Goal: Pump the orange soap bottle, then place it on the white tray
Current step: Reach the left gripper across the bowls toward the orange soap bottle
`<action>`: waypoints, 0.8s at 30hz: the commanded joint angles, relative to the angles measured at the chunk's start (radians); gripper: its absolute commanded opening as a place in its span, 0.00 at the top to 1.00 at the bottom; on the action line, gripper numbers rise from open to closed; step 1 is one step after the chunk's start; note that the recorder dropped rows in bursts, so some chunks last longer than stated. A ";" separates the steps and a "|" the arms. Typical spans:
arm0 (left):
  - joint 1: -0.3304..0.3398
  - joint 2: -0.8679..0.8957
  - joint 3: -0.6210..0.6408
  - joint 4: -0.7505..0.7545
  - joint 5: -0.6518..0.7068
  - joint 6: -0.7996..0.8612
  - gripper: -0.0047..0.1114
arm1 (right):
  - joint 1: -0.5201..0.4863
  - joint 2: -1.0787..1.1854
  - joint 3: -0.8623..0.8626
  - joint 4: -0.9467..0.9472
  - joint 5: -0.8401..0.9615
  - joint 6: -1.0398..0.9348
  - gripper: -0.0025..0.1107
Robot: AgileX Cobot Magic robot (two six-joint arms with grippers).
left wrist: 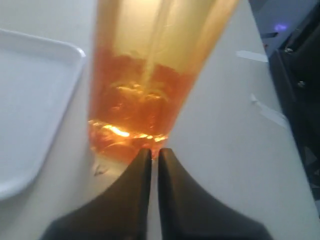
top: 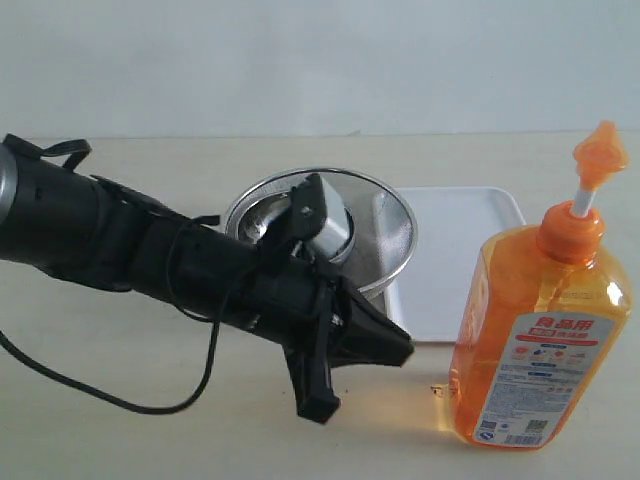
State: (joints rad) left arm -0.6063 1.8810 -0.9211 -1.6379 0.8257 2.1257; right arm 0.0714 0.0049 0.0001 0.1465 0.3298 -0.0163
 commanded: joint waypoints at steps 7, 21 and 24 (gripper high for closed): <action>-0.067 -0.002 -0.069 0.006 -0.069 0.006 0.92 | -0.002 -0.005 0.000 -0.001 -0.009 -0.004 0.98; -0.064 -0.002 -0.103 -0.061 -0.075 -0.102 0.12 | -0.002 -0.005 0.000 -0.001 -0.019 -0.004 0.98; -0.066 -0.002 -0.103 -0.106 -0.035 -0.072 0.01 | -0.002 -0.005 0.000 -0.001 -0.019 -0.004 0.98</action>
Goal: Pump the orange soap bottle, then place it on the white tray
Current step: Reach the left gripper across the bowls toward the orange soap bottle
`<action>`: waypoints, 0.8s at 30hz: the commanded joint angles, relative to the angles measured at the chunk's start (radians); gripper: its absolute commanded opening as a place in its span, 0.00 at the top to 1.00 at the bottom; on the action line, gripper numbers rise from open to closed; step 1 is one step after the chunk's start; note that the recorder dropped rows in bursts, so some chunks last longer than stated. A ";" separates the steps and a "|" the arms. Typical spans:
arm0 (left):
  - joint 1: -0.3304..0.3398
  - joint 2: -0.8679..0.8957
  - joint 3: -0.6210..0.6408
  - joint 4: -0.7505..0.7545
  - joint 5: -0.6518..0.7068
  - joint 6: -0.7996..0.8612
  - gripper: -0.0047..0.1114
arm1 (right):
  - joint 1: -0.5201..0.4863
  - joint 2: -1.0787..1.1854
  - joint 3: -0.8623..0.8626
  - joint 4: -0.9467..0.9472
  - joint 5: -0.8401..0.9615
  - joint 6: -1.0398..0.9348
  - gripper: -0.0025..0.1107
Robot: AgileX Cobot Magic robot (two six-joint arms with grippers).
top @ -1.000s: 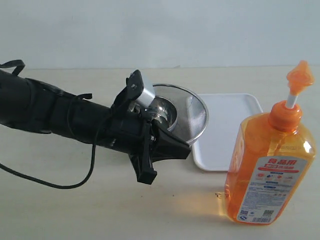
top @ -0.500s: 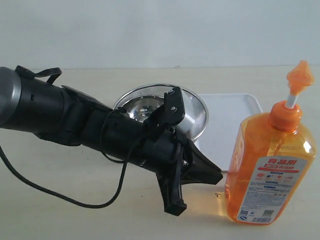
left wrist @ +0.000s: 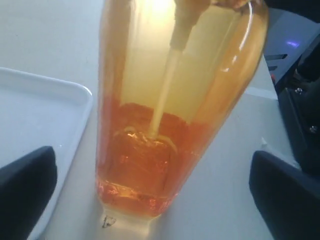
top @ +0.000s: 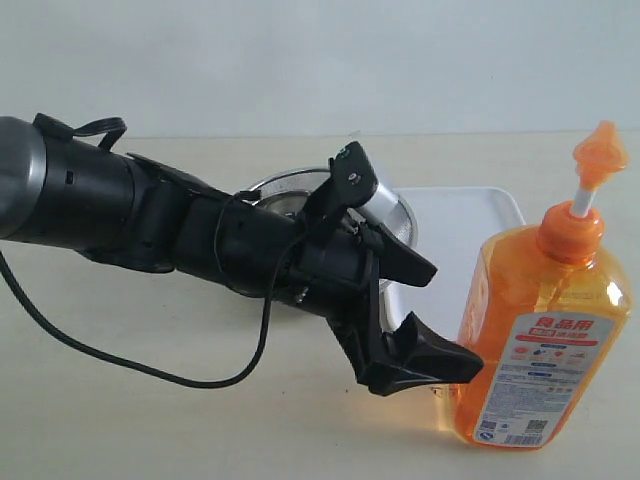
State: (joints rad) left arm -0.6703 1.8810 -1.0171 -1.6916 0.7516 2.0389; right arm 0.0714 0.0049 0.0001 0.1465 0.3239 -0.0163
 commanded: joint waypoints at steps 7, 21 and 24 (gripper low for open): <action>-0.002 -0.002 -0.008 -0.053 0.094 0.049 0.01 | -0.002 -0.005 0.000 -0.001 -0.013 -0.004 0.98; -0.002 0.030 -0.089 -0.053 0.102 0.085 0.01 | -0.002 -0.005 0.000 -0.001 -0.013 -0.004 0.98; -0.009 0.052 -0.105 -0.053 0.102 0.085 0.01 | -0.002 -0.005 0.000 -0.001 -0.013 -0.004 0.98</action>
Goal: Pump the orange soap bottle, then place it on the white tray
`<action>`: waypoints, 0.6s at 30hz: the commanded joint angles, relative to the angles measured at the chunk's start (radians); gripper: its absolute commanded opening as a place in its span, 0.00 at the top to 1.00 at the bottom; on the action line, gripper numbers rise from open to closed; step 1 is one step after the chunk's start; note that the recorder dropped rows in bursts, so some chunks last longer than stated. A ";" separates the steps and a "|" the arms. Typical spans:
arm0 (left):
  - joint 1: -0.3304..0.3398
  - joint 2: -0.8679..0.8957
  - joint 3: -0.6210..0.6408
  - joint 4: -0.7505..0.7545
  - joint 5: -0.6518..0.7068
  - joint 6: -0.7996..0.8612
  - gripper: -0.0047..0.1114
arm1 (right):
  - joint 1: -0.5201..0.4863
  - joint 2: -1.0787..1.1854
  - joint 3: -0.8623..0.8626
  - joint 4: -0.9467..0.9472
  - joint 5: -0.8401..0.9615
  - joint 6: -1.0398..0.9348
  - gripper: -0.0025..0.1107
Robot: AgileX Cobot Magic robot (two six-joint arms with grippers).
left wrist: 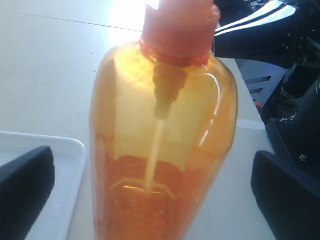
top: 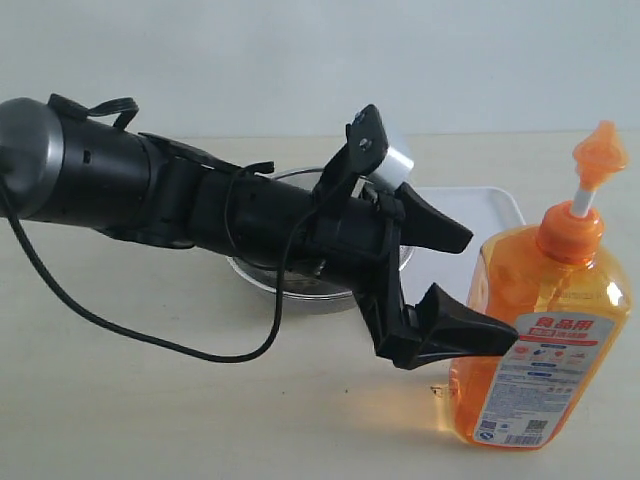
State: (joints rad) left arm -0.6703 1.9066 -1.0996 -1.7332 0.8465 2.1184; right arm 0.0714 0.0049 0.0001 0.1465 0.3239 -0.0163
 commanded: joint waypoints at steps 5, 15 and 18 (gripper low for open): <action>-0.052 0.073 -0.056 -0.011 0.008 0.011 0.01 | -0.002 -0.005 0.000 -0.001 -0.013 -0.004 0.98; -0.109 0.177 -0.153 -0.011 -0.036 0.013 0.01 | -0.002 -0.005 0.000 -0.001 -0.004 -0.004 0.98; -0.109 0.184 -0.160 -0.011 -0.034 0.013 0.01 | -0.002 -0.005 0.000 -0.001 -0.004 -0.004 0.98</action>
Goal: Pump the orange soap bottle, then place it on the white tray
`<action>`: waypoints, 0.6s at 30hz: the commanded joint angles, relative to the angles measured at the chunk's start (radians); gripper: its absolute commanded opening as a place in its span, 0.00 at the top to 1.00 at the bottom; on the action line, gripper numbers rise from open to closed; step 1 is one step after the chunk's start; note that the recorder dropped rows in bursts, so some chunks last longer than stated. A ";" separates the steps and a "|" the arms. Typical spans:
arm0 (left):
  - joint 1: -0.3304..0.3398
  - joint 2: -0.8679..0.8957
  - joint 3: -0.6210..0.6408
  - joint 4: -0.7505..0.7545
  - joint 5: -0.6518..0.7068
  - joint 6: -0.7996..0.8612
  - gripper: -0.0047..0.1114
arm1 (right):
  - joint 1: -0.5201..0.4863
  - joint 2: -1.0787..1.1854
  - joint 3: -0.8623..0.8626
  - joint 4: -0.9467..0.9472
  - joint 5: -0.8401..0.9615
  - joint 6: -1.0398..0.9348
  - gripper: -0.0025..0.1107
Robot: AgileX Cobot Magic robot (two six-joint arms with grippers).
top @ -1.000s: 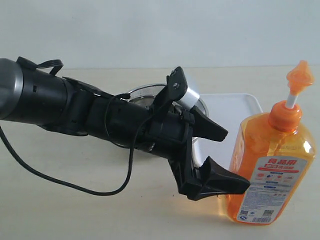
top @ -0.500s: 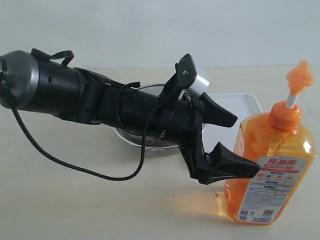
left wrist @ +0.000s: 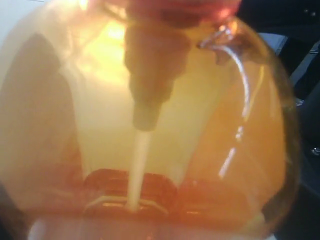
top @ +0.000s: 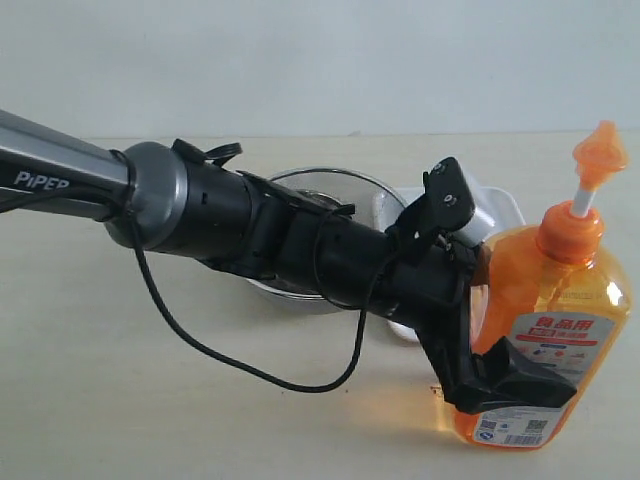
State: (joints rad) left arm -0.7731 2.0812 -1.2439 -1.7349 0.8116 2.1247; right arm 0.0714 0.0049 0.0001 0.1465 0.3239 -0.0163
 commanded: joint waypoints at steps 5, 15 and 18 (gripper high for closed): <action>-0.006 0.009 -0.018 -0.009 0.003 0.007 0.01 | -0.002 -0.005 0.000 -0.001 -0.003 -0.004 0.98; -0.006 0.009 -0.017 -0.009 0.002 0.007 0.19 | -0.002 -0.005 0.000 -0.001 -0.003 -0.004 0.98; -0.006 0.009 -0.017 -0.009 0.025 0.007 0.44 | -0.002 -0.005 0.000 -0.001 -0.003 -0.004 0.98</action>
State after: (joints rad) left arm -0.7754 2.0922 -1.2546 -1.7372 0.8097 2.1287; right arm 0.0714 0.0049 0.0001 0.1465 0.3257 -0.0163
